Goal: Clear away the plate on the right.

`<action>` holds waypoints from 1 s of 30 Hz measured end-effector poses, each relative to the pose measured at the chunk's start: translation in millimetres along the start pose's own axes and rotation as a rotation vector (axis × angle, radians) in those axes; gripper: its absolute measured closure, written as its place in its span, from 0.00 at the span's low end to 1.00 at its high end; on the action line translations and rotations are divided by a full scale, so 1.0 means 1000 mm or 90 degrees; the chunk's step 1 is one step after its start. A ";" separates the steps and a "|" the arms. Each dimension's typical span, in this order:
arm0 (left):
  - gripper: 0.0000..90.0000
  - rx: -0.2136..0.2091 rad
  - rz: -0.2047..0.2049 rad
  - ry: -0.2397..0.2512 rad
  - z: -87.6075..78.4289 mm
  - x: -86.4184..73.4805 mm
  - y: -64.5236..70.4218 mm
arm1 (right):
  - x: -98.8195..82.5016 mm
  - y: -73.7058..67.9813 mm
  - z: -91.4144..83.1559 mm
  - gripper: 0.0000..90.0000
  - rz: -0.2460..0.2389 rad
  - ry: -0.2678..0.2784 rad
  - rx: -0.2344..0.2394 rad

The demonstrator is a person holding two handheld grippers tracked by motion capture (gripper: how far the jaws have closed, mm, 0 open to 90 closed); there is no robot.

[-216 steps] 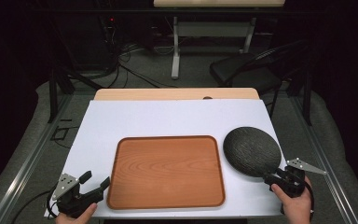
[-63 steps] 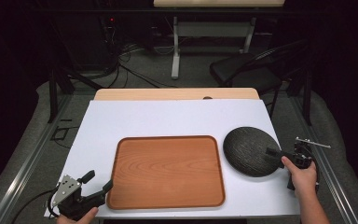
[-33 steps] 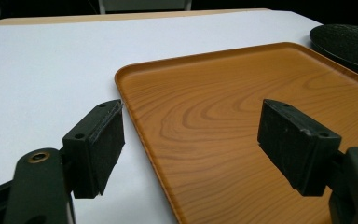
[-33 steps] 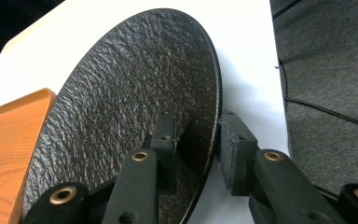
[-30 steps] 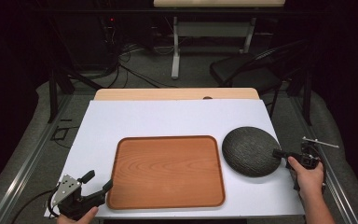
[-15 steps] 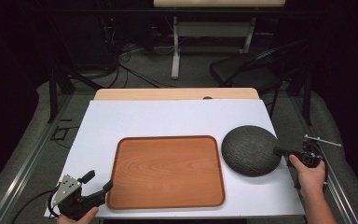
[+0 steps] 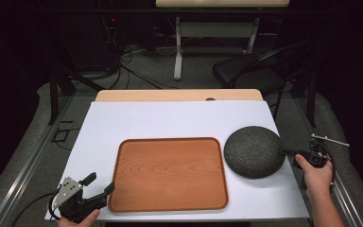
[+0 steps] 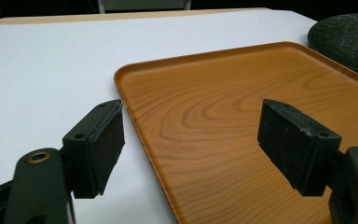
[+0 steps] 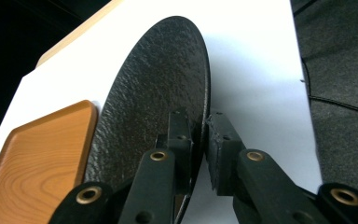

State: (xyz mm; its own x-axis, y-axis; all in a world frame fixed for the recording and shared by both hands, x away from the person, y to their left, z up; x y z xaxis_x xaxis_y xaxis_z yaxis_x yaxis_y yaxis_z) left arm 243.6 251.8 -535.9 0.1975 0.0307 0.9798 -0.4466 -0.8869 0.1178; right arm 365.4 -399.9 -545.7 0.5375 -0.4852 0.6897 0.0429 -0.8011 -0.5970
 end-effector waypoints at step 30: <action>0.26 0.000 -0.004 -0.004 0.001 0.000 -0.001 | 0.014 -0.026 -0.002 0.94 -0.026 -0.053 -0.009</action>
State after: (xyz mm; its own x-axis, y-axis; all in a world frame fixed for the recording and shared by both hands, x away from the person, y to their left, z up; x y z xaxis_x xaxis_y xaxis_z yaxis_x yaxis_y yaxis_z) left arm 244.4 252.0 -536.5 0.2063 0.0334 0.9779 -0.4451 -0.8868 0.1241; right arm 370.5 -386.7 -519.9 0.6039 -0.4214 0.6766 0.0554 -0.8246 -0.5630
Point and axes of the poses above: each handheld gripper's, and its own axes: z roughly forward along the jaws, x roughly out of its top, y roughly to its right, the point moved 4 cm from there along z, roughly forward along the jaws, and after that the axes turned 15 degrees about y, right-handed, at the moved point
